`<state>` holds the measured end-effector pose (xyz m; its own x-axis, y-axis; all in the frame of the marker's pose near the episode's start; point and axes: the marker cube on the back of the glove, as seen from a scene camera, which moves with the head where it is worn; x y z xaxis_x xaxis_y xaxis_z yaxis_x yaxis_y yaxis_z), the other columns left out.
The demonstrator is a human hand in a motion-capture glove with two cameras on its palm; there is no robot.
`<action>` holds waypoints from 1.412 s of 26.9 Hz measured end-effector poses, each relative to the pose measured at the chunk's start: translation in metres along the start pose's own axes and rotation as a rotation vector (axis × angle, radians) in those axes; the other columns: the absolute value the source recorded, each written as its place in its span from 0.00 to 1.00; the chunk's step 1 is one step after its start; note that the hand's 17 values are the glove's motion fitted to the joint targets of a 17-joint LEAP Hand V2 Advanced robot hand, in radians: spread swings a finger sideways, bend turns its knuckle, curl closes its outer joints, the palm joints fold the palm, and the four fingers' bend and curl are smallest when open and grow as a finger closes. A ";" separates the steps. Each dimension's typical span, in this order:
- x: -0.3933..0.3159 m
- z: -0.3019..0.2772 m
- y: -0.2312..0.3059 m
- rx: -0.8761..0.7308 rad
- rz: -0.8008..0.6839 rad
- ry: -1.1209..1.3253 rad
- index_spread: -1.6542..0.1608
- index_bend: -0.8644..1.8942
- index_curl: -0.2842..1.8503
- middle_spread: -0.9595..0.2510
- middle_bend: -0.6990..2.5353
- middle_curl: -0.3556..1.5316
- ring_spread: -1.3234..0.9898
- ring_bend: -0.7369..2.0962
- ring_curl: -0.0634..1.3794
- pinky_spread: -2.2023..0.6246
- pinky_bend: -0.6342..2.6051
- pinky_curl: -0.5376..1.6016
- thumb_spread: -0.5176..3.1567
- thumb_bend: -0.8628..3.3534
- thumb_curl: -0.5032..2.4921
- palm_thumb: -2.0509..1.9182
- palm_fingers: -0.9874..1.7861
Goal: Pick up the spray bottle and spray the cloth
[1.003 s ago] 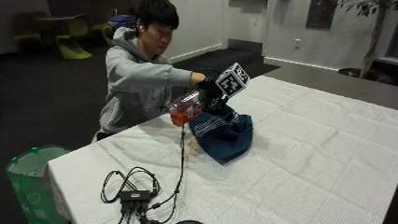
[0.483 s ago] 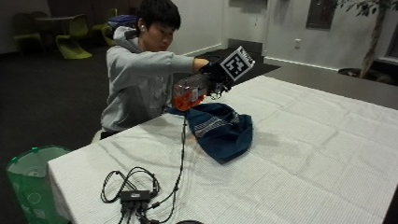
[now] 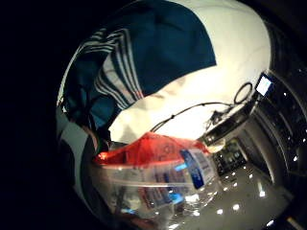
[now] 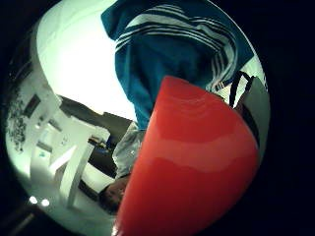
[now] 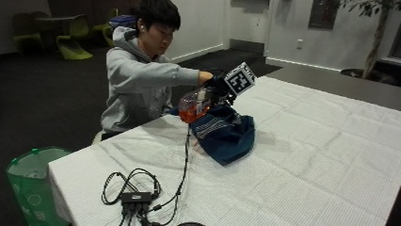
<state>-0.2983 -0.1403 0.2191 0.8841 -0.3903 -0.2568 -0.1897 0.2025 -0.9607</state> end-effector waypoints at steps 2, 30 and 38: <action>-0.022 -0.008 0.007 0.067 -0.088 -0.065 0.80 0.47 0.39 0.69 0.40 0.45 0.49 0.50 0.36 0.69 0.33 0.43 0.24 0.20 0.41 0.76 0.86; -0.210 -0.031 -0.067 0.630 -1.110 -0.843 0.82 0.45 0.38 0.73 0.37 0.44 0.51 0.47 0.34 0.70 0.33 0.43 0.23 0.20 0.42 0.75 0.81; -0.172 -0.004 -0.056 0.585 -1.035 -0.702 0.79 0.34 0.36 0.75 0.32 0.42 0.54 0.40 0.33 0.77 0.34 0.45 0.32 0.18 0.38 0.70 0.52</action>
<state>-0.4416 -0.0884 0.3164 0.5720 -0.0978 0.8144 0.7303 0.5128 -0.4513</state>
